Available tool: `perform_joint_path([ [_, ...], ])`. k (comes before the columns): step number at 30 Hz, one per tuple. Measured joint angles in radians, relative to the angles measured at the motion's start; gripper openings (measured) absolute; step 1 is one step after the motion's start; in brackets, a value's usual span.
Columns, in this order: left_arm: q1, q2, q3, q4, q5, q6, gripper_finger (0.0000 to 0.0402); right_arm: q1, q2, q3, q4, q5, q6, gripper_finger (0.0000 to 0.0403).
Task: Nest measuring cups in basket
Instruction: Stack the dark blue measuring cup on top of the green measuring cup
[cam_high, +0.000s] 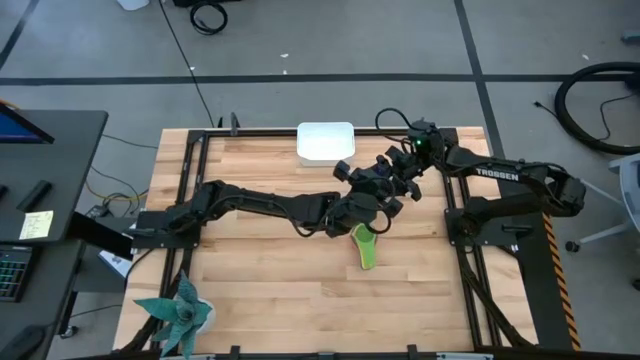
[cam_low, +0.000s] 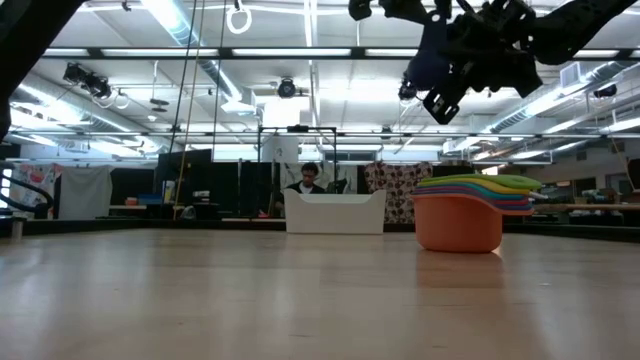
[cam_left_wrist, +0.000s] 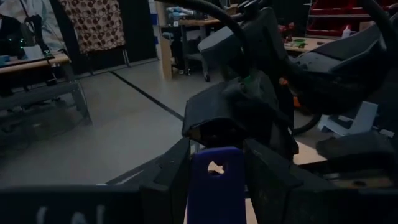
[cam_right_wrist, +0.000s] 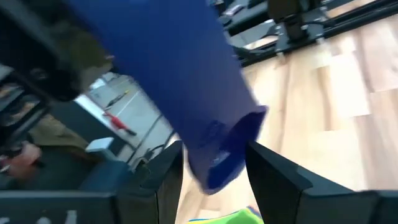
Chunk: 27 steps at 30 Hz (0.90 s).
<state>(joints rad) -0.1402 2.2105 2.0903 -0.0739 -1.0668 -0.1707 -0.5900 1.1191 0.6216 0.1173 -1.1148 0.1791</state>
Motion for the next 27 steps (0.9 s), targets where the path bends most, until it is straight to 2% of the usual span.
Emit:
perform_joint_path([
  [5, 0.001, 0.0, -0.001, -0.002, 0.03, 0.004, 0.0132, 0.001, -0.001, 0.0, 0.002, 0.09, 0.0, 0.0176],
  [9, 0.001, 0.0, -0.001, 0.002, 0.037, 0.003, 0.0132, 0.001, -0.001, 0.0, 0.017, 0.097, 0.0, 0.016],
  [12, 0.001, 0.0, -0.001, 0.001, 0.04, 0.003, 0.0132, 0.0, -0.001, 0.0, 0.017, 0.094, 0.0, 0.0128],
  [17, -0.001, 0.001, -0.001, -0.002, 0.046, 0.008, 0.0132, 0.0, 0.0, 0.0, 0.012, 0.062, 0.005, 0.0046],
  [25, -0.008, 0.001, -0.001, 0.009, 0.05, 0.054, 0.0128, 0.0, 0.0, 0.0, 0.016, 0.02, 0.009, 0.0045],
  [27, -0.013, 0.001, -0.001, 0.011, 0.043, 0.102, 0.0143, 0.0, 0.0, 0.0, 0.017, 0.02, 0.008, 0.0045],
])
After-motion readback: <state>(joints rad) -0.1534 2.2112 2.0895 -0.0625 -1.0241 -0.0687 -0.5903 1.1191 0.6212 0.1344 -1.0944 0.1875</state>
